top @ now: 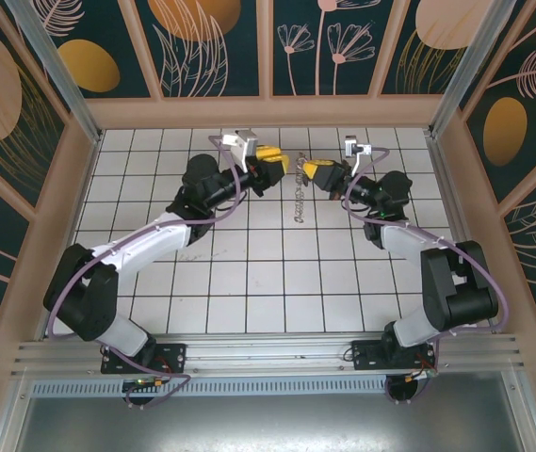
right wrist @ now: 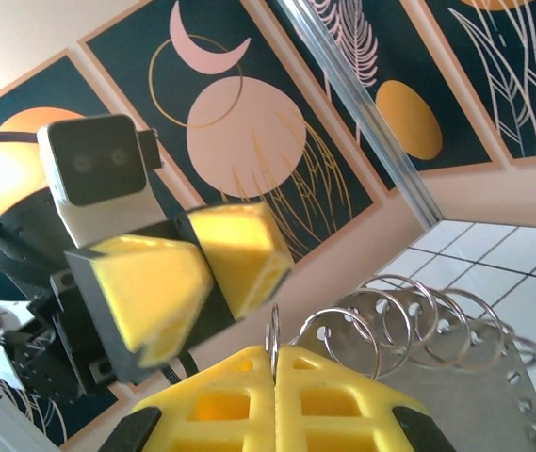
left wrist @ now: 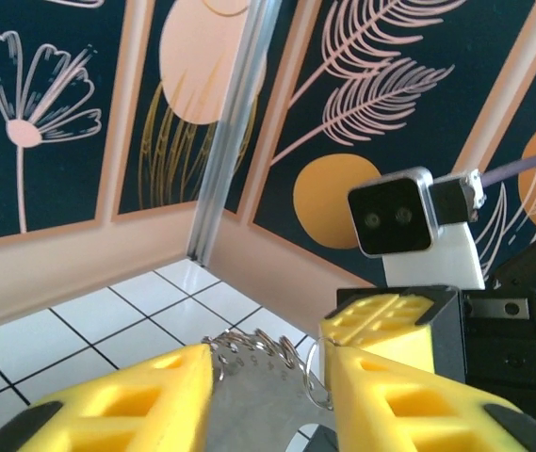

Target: Put the keys on the keyring

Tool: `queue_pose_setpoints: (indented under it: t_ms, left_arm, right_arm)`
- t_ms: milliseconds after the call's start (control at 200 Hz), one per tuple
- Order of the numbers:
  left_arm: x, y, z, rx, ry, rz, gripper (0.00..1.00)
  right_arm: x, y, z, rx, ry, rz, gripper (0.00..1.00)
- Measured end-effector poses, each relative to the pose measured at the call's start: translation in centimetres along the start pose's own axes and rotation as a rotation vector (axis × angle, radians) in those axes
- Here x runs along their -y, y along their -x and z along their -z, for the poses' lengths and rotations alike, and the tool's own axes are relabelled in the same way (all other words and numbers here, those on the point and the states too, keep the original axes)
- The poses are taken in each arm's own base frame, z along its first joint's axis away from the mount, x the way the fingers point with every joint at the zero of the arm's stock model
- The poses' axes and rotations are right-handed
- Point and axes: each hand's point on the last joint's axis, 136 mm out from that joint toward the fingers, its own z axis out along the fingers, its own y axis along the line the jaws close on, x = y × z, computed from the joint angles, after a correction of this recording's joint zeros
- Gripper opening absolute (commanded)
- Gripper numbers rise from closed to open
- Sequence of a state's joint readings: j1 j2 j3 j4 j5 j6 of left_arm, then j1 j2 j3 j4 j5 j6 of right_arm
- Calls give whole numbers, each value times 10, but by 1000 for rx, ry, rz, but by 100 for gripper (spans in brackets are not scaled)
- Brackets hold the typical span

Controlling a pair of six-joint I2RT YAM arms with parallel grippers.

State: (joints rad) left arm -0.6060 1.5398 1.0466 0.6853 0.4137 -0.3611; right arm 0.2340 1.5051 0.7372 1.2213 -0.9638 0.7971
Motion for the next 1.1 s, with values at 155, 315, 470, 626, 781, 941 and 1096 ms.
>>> queue_pose_setpoints:
  t_ms: [155,315,470,626,781,941,1096]
  left_arm:
    - [-11,10,6,-20,-4,6,53]
    - [-10,16,4,-57,-62,33,54]
    - [-5,6,-4,-106,-133,98,54]
    - [-12,-17,-13,-156,-158,230,53]
    - [-20,-29,-23,-147,-178,366,50]
    - [-27,-36,-31,-127,-192,482,48]
    - [-29,-39,-33,-122,-197,540,47]
  right_arm:
    - [11,-3,3,-44,-29,-16,0]
    - [13,0,-1,-74,-30,-8,0]
    - [22,0,-4,-84,-38,-23,0]
    - [39,-6,-2,-88,-67,-75,0]
    - [48,-6,0,-76,-93,-130,0]
    - [50,-4,1,-61,-106,-175,0]
    - [52,-2,1,-54,-111,-204,0]
